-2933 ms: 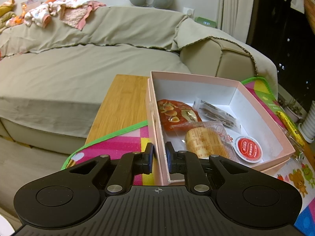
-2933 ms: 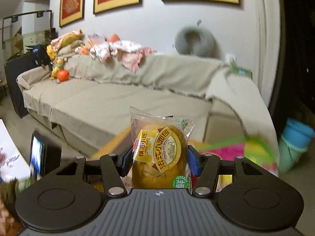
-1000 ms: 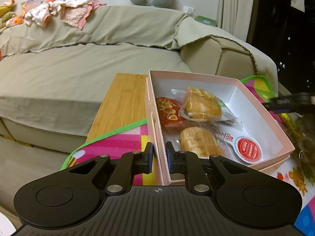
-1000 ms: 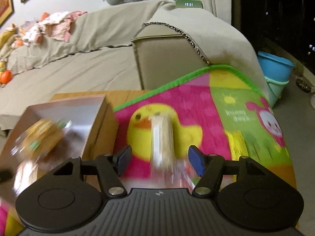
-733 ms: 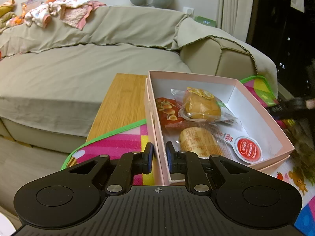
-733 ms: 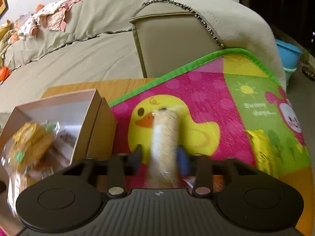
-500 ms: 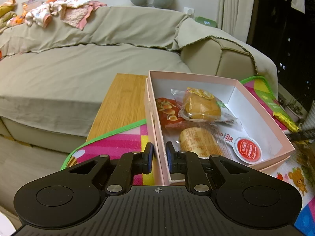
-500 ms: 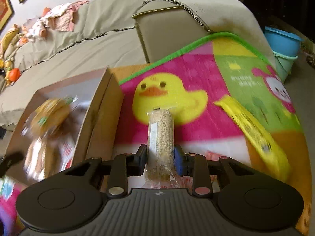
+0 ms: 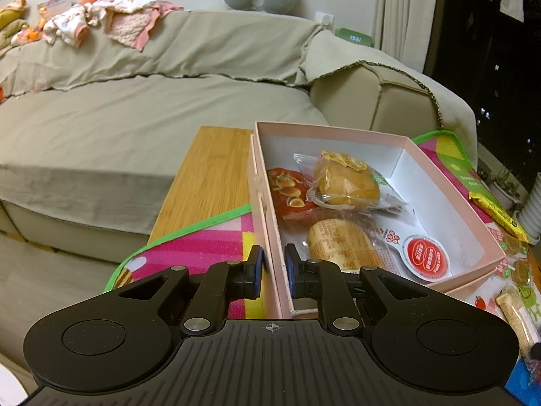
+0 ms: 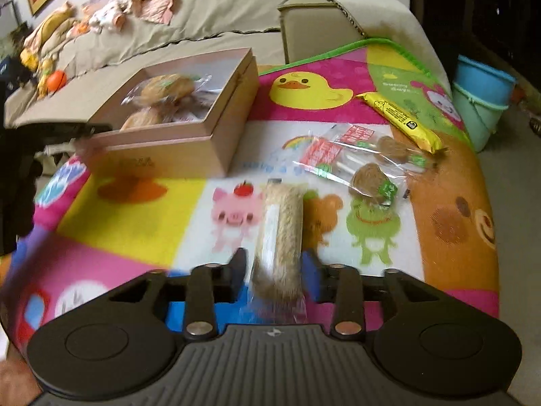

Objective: Organize objects
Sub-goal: 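Grasp the clear-wrapped grain stick bar on the mat with the right gripper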

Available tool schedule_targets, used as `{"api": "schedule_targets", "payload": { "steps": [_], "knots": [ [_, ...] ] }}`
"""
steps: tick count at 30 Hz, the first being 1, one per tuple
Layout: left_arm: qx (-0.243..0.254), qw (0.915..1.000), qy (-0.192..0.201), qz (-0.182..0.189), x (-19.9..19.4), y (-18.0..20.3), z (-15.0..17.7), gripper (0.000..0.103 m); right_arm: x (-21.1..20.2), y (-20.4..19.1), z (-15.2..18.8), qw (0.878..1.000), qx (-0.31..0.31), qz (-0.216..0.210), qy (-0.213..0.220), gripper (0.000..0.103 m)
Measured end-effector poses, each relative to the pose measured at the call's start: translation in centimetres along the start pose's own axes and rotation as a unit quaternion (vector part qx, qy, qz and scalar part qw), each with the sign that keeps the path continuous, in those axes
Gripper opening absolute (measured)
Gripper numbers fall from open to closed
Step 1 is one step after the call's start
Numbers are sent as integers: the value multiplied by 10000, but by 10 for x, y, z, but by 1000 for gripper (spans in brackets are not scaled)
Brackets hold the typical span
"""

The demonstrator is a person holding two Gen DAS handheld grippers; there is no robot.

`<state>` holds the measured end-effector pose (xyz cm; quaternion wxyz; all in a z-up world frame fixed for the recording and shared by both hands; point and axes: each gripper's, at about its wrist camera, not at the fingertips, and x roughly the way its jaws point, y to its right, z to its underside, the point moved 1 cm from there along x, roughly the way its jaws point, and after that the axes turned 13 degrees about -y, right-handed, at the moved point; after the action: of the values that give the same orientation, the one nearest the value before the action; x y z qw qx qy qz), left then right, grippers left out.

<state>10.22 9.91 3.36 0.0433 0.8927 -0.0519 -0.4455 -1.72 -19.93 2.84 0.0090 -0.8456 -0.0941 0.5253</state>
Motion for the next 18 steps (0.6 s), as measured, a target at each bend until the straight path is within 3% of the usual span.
{"api": "schedule_targets", "payload": {
  "steps": [1,4,11,16,18],
  "knots": [
    [5,10000,0,1,0,0,0,16,-5,1,2,10000,-2,28,93,60],
    [-2,10000,0,0,0,0,0,16,-18,10,-6,9987,63,170,485,71],
    [3,10000,-4,-2,0,0,0,16,11,56,-47,9931,417,818,733,76],
    [12,10000,-4,8,0,0,0,16,40,88,-59,9897,1303,227,551,76],
    [5,10000,-6,1,0,0,0,16,37,81,-51,9908,1247,-26,519,76]
  ]
}}
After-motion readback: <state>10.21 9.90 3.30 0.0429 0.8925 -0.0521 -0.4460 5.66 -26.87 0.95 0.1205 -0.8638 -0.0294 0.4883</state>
